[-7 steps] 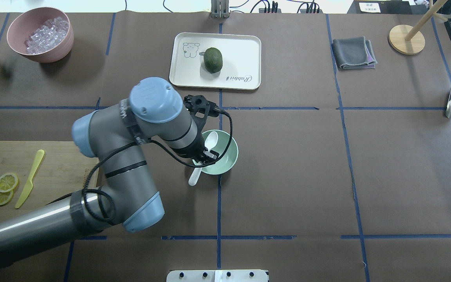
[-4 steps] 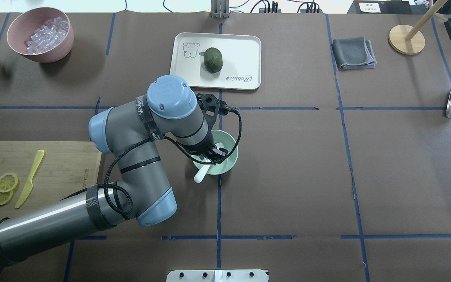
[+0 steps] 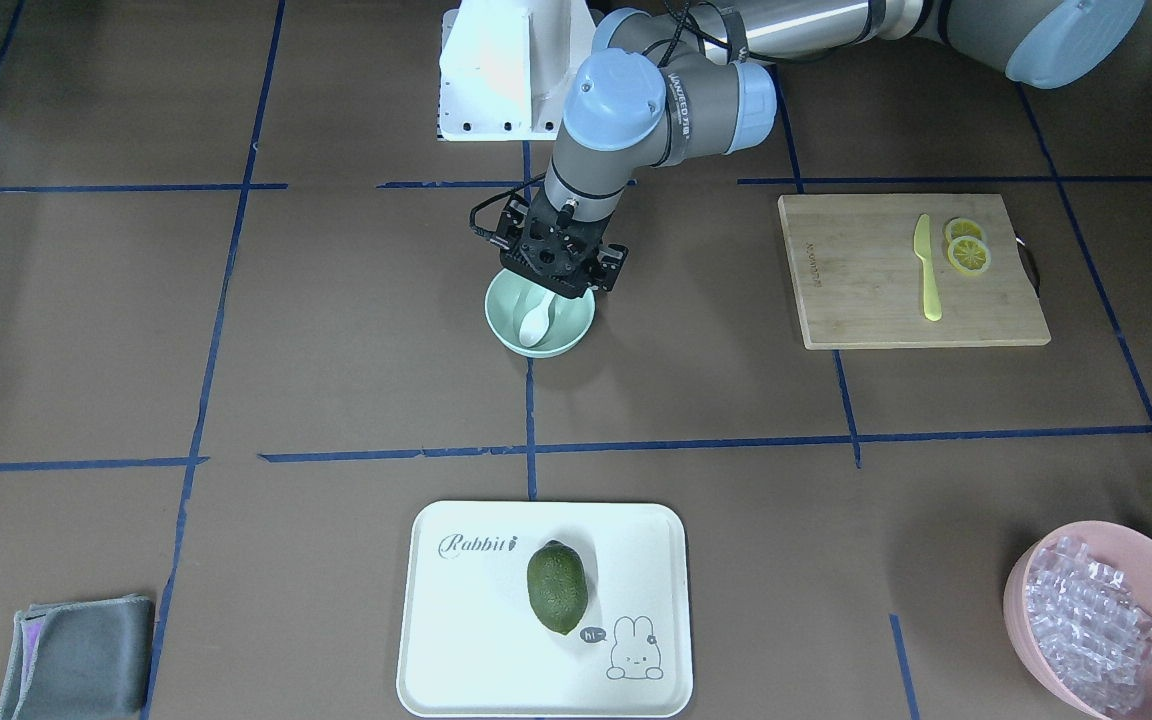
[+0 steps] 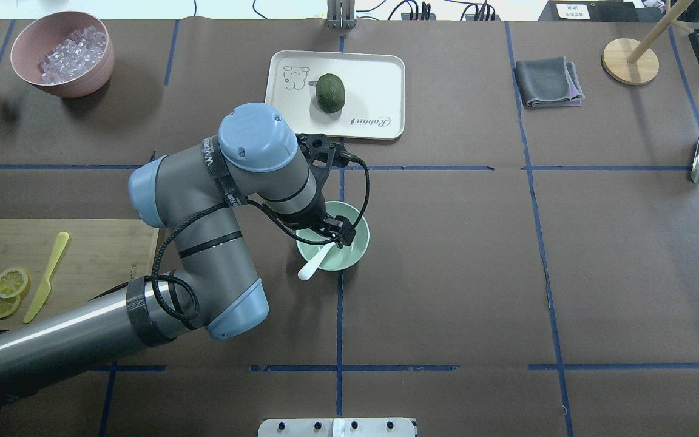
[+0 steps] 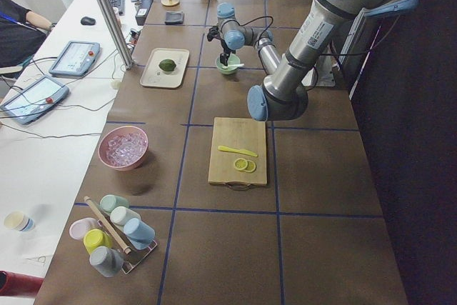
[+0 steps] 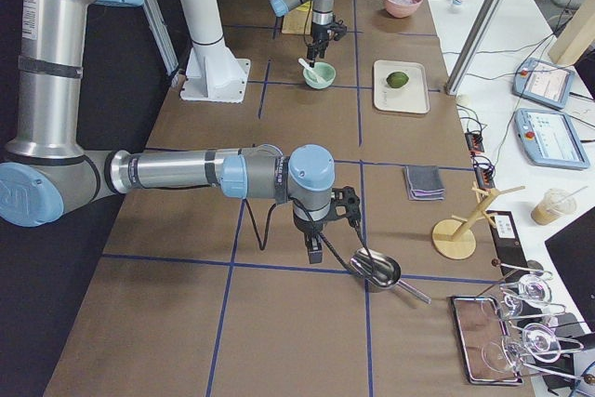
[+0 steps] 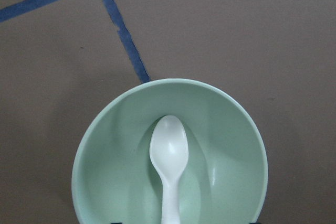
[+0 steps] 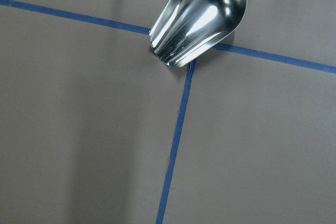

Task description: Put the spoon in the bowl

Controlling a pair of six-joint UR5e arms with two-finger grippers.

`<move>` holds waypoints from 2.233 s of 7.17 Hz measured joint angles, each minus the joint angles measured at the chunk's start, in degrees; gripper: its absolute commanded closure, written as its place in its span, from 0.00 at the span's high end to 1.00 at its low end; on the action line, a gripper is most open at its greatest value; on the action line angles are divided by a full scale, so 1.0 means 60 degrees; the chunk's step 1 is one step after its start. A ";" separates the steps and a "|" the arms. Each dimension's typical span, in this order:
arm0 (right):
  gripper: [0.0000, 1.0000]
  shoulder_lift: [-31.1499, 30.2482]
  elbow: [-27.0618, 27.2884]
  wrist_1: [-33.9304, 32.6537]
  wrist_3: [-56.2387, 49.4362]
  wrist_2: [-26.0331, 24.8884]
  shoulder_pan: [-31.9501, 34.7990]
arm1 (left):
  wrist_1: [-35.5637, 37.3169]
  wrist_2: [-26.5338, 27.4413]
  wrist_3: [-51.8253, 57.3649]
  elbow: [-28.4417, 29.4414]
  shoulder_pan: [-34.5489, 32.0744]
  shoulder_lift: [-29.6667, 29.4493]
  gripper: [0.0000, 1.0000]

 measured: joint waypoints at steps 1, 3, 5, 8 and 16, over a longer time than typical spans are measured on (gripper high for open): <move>1.00 0.0000 -0.0019 -0.0001 0.0012 0.0000 0.0000 | 0.0009 -0.0025 0.0024 -0.0169 -0.0240 0.0415 1.00; 1.00 0.0000 -0.0042 -0.0006 0.0024 0.0000 0.0000 | 0.0212 -0.0045 0.1428 -0.0960 -0.0975 0.1843 1.00; 1.00 0.0000 -0.0092 -0.0006 0.0030 0.0013 0.0000 | 0.0838 -0.0049 0.2836 -0.1922 -0.1978 0.3364 1.00; 1.00 0.0000 -0.0112 -0.0002 0.0011 0.0029 0.0000 | 0.1058 -0.0975 0.3389 -0.2220 -0.4225 0.5486 1.00; 1.00 -0.0015 -0.0277 -0.0002 -0.0019 0.0009 -0.0001 | 0.1505 -0.2892 0.7577 -0.1942 -0.9503 0.8392 1.00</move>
